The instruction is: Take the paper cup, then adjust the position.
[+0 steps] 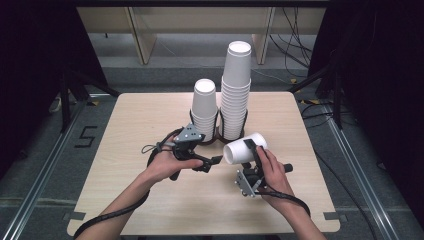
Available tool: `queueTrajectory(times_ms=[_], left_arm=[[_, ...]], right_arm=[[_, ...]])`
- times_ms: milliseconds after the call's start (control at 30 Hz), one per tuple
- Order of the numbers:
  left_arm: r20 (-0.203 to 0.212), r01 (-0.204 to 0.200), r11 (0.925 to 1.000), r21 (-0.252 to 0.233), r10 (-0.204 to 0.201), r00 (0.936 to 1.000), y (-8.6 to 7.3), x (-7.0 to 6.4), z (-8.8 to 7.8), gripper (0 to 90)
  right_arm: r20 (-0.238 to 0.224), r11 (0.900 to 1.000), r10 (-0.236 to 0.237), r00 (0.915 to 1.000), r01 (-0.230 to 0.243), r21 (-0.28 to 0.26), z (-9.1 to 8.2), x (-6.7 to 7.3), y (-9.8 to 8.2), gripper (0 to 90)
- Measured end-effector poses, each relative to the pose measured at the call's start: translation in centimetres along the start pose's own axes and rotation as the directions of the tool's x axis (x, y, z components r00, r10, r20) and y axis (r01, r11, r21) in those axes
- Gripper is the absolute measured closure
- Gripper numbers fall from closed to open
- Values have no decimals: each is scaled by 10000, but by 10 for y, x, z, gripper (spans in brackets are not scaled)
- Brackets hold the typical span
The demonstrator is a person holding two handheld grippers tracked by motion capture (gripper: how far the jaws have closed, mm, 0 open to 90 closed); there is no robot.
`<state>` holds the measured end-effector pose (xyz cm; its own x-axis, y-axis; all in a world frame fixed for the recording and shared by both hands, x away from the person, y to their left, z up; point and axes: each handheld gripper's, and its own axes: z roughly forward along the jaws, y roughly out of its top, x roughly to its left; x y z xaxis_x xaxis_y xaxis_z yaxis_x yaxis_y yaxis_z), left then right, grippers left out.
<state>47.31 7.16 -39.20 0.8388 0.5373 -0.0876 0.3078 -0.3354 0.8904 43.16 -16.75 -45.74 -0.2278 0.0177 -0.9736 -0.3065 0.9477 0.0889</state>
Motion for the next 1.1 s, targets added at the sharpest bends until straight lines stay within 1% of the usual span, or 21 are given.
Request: queueTrajectory(times_ms=[100,167,200,233,333,433,500,533,567,600,633,667,700,733,767,800,833,867,967,1033,1100], left_arm=[[114,-18,10000,94,17,9999,1,-1,3,54],[277,0,10000,2,0,9996,1,-2,6,54],[239,-133,9998,163,129,9996,2,-2,6,54],[273,-106,9998,165,102,9996,3,-3,8,54],[386,-116,9999,97,112,9992,5,-2,12,54],[375,-68,9996,288,58,9993,6,-2,14,54],[497,-24,9996,269,11,9988,6,-2,17,54],[590,16,9993,375,-38,9983,7,-2,18,54],[582,51,9994,348,-71,9983,6,-3,19,54],[651,88,9992,379,-112,9978,7,-3,20,54],[651,88,9992,379,-112,9978,7,-3,20,55],[828,124,9989,459,-162,9964,7,-4,23,55],[736,67,9987,496,-103,9972,7,-5,24,55],[734,-16,9981,613,-29,9973,8,-6,24,55],[769,-6,9983,584,-39,9970,9,-7,26,55],[808,-47,9982,602,-2,9967,10,-8,27,55],[852,-63,9982,588,12,9964,10,-9,28,55],[900,-71,9981,604,17,9959,11,-9,29,55],[889,-171,9967,797,100,9960,11,-10,34,55],[1018,-230,9938,1087,118,9947,10,-11,42,56],[1052,-320,9920,1220,191,9943,10,-11,48,58]], right_arm=[[-52,9986,-518,9986,519,37,0,3,-1,186],[17,9932,-1146,9934,1145,187,-2,4,0,186],[30,9910,-1335,9910,1334,141,-2,5,0,186],[61,9933,-1139,9935,1137,186,-2,9,1,186],[44,9870,-1587,9873,1585,255,-1,11,0,187],[77,9844,-1758,9844,1757,122,0,12,-1,187],[-165,9777,-2079,9780,2083,265,-1,12,0,187],[202,9741,-2258,9740,2259,-46,1,13,0,187],[157,9700,-2430,9699,2431,1,0,13,1,187],[-103,9672,-2525,9675,2527,244,-2,11,2,187],[-103,9672,-2525,9675,2527,244,-2,11,2,187],[187,9382,-3462,9380,3462,39,-1,8,2,187],[294,9412,-3374,9409,3377,-69,-1,9,4,187],[280,9498,-3128,9494,3127,76,-2,11,3,187],[348,9370,-3485,9367,3491,-129,-1,9,5,187],[328,9497,-3130,9492,3128,123,-2,11,5,187],[218,9500,-3119,9499,3115,198,-3,12,5,187],[378,9450,-3265,9444,3270,-72,-1,11,6,187],[198,9468,-3216,9467,3214,128,-2,14,6,187],[-48,9533,-3012,9535,3013,228,-2,19,4,187],[-90,9476,-3195,9475,3195,12,-1,18,3,187]])
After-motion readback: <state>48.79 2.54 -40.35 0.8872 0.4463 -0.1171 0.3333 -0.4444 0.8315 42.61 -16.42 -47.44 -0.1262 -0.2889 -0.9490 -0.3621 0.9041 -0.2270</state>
